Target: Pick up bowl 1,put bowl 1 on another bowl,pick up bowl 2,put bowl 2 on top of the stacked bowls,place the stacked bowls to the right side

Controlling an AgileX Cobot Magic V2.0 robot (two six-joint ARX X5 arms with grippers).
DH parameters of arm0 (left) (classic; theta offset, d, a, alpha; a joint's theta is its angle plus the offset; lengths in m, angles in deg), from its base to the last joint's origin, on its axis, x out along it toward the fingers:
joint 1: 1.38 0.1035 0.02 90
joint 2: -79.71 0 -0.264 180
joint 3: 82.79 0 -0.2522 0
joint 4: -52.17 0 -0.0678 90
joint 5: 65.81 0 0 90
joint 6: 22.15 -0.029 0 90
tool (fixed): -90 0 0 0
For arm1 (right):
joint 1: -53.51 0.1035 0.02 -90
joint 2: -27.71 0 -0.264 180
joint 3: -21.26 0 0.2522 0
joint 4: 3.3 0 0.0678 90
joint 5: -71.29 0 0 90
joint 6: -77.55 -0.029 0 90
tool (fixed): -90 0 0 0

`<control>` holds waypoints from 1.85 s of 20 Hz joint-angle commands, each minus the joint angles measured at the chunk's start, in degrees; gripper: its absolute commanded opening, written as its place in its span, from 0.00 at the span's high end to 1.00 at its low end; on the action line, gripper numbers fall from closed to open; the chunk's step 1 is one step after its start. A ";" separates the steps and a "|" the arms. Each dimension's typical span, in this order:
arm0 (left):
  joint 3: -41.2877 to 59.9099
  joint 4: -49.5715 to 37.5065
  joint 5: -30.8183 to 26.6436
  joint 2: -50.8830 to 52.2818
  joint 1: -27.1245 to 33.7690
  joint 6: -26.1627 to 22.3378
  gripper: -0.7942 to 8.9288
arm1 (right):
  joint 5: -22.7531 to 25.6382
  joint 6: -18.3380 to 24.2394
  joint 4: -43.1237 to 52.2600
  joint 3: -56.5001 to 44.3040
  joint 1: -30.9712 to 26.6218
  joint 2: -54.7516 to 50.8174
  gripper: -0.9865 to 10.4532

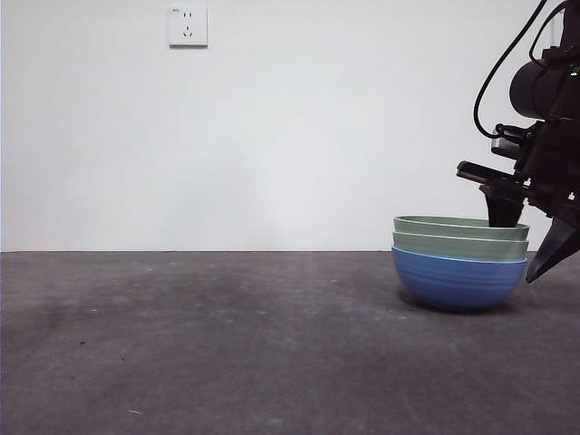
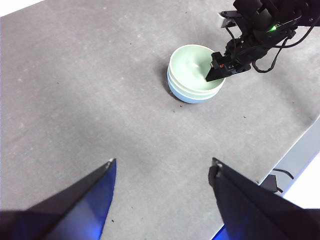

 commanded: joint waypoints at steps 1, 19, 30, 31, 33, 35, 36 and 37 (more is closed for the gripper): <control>0.02 -0.28 -0.09 0.04 0.09 -0.66 0.60 | -2.38 0.85 1.03 -0.52 0.15 0.13 0.71; 0.02 0.61 -0.07 0.04 0.09 -0.22 0.60 | -2.14 5.42 -13.92 -0.52 -0.72 -24.17 0.71; 0.02 5.11 0.28 0.04 0.09 -1.55 0.88 | -4.61 11.28 -32.50 -0.52 3.76 -48.87 0.93; 0.02 5.35 0.33 0.04 0.07 -1.55 0.93 | -4.57 11.41 -32.63 -0.52 3.76 -49.59 0.92; 0.02 5.95 0.33 0.04 0.07 -1.55 0.93 | -4.55 11.37 -32.68 -0.52 3.74 -50.07 0.92; 0.02 5.97 0.24 0.04 0.09 -1.51 0.92 | -4.52 10.75 -32.65 -0.52 3.74 -50.03 0.91; 0.02 6.12 0.22 0.04 0.09 -1.51 0.92 | -4.50 10.80 -32.65 -0.52 3.74 -49.99 0.91; 0.02 6.08 0.20 0.04 0.09 -1.51 0.92 | -4.48 10.82 -32.63 -0.52 3.74 -49.99 0.91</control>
